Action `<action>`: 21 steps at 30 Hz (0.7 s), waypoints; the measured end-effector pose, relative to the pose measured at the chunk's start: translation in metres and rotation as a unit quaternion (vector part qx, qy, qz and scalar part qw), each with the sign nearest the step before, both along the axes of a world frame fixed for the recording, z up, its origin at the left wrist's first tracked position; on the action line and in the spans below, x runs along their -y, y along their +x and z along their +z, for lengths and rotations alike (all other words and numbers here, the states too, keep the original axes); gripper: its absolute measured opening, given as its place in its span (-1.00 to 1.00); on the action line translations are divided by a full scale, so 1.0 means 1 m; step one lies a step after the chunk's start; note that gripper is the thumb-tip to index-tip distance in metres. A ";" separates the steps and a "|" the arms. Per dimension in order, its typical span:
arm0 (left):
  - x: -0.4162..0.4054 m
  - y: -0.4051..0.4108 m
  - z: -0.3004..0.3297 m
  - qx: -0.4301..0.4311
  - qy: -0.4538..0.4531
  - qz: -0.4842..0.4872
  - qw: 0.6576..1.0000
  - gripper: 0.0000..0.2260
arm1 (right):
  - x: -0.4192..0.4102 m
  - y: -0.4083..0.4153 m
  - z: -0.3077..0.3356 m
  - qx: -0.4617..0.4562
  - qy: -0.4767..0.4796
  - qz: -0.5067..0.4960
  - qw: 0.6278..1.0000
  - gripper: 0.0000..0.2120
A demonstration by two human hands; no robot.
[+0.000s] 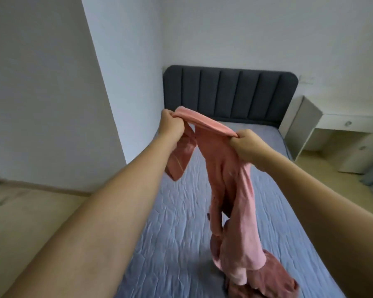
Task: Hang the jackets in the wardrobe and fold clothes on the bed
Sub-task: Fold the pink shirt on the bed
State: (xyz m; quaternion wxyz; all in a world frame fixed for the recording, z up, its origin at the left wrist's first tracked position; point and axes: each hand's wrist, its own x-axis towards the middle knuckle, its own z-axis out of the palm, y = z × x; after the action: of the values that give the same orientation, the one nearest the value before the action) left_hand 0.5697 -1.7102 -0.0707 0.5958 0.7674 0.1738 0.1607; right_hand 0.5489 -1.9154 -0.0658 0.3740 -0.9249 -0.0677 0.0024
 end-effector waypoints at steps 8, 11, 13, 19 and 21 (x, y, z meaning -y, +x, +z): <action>-0.036 -0.073 -0.157 -0.191 -0.339 -0.050 0.920 -0.66 | -0.071 -0.062 -0.193 -0.468 0.000 0.192 0.863 -0.89; -0.078 -0.123 -0.284 -0.445 -0.066 -0.068 0.890 -0.70 | -0.080 -0.066 -0.289 -0.527 -0.148 0.237 0.803 -0.67; -0.107 -0.155 -0.363 -0.570 0.141 -0.139 0.797 -0.72 | -0.077 -0.048 -0.346 -0.492 -0.237 0.247 0.800 -0.61; -0.118 -0.145 -0.569 -0.594 0.240 -0.177 0.747 -0.64 | -0.051 0.027 -0.537 -0.372 -0.298 0.165 0.864 -0.63; -0.104 -0.128 -0.634 -0.570 0.214 -0.199 0.768 -0.66 | -0.039 0.044 -0.607 -0.342 -0.327 0.170 0.864 -0.57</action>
State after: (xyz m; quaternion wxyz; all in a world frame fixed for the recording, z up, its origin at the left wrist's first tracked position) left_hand 0.4421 -1.6063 -0.7050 0.2262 0.8428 0.2863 -0.3956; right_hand 0.5928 -1.8763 -0.6728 0.0432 -0.9098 -0.0868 0.4037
